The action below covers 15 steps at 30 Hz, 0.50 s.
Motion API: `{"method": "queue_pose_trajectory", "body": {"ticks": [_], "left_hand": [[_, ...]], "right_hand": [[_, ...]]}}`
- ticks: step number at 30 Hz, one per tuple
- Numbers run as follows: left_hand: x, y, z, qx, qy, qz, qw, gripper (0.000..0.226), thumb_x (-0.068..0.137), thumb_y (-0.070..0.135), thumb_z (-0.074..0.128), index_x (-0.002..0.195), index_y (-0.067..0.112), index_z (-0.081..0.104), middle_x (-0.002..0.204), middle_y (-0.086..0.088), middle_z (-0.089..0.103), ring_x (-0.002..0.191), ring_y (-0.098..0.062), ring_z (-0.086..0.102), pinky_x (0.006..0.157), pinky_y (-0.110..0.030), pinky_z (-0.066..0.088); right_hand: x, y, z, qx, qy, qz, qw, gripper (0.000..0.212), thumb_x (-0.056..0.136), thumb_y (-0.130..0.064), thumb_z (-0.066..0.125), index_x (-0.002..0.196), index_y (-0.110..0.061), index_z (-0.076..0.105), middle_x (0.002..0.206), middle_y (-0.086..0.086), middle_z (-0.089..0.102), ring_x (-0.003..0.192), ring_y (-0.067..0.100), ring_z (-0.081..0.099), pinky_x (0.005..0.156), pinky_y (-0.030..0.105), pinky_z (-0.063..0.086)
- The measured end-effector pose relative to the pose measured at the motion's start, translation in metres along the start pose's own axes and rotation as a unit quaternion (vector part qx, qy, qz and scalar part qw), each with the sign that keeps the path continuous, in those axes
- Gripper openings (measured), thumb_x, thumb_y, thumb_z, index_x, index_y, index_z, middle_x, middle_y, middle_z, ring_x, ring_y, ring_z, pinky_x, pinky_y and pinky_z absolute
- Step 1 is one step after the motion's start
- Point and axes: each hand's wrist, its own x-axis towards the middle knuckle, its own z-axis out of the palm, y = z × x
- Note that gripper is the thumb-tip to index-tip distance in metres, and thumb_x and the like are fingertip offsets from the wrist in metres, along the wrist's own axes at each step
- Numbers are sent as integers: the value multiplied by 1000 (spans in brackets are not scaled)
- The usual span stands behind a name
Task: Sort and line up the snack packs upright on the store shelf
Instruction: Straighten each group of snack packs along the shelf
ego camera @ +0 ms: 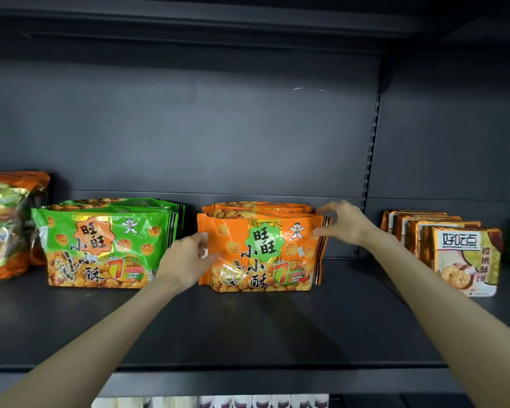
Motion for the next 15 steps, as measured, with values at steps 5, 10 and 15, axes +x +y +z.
{"method": "queue_pose_trajectory", "body": {"ticks": [5,10,15], "left_hand": [[-2,36,-21,64,-35,86,994,36,86,41,62,111,15,60,105,-1,67,98,-20,63,85,-36,52],[-3,91,-39,100,-58,167,979,46,87,44,60,125,18,53,122,-1,62,112,-21,59,94,-39,47],[-15,143,-28,102,-59,244,962,57,86,49,58,135,23,44,136,0,54,126,-22,48,102,-39,39]], "right_hand": [[-21,-2,-18,-38,-7,4,999,65,80,-33,73,136,-10,47,144,11,43,133,27,38,106,38,35],[-53,-1,-46,-99,-10,24,995,64,83,-34,69,138,-12,45,143,11,42,131,28,39,105,38,37],[-95,15,-75,-137,18,44,989,56,83,-35,68,131,-11,51,128,12,50,119,29,48,95,36,43]]}}
